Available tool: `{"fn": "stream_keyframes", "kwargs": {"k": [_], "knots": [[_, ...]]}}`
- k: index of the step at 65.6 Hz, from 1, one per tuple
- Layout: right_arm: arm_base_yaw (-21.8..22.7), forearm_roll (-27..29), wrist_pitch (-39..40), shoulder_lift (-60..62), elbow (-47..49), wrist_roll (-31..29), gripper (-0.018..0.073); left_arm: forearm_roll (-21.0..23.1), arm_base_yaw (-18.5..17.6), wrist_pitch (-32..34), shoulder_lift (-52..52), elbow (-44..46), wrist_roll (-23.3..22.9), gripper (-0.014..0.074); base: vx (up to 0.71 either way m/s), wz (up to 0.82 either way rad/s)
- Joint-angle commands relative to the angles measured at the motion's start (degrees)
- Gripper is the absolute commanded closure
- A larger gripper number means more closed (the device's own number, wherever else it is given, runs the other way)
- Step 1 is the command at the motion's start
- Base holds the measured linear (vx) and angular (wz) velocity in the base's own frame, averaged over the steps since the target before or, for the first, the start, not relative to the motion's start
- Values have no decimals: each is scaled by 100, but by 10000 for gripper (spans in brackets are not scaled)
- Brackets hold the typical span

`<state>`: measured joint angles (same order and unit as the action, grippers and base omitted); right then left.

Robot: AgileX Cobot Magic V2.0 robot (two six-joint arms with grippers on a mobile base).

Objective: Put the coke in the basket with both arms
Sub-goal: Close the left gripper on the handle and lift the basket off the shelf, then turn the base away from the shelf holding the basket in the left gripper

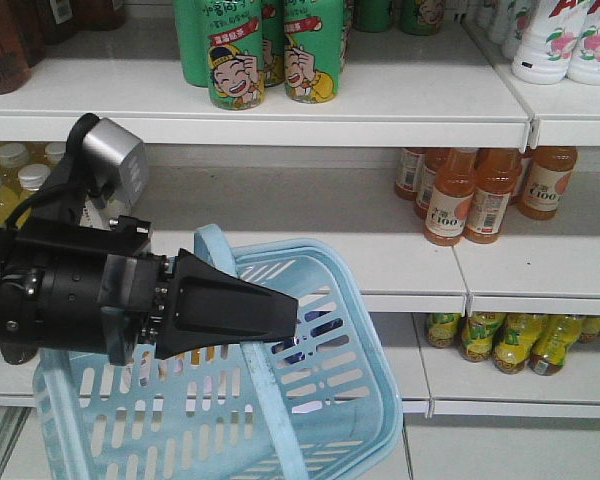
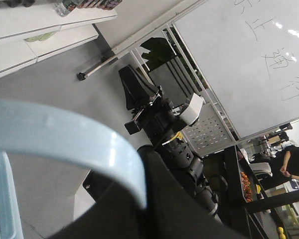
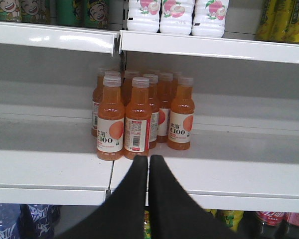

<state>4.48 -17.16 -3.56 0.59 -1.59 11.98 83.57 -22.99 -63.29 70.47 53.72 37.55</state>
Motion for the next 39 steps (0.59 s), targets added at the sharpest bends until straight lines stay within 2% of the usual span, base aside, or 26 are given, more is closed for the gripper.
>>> {"fn": "stream_keyframes", "kwargs": {"k": [1,39], "knots": [[-4,-62,387,75,-44,-51,561,513,-40,-70,-155,130,47,603,0,0],[-4,-62,387,75,-44,-51,561,513,-40,-57,-155,130,47,603,-1,-5]]}}
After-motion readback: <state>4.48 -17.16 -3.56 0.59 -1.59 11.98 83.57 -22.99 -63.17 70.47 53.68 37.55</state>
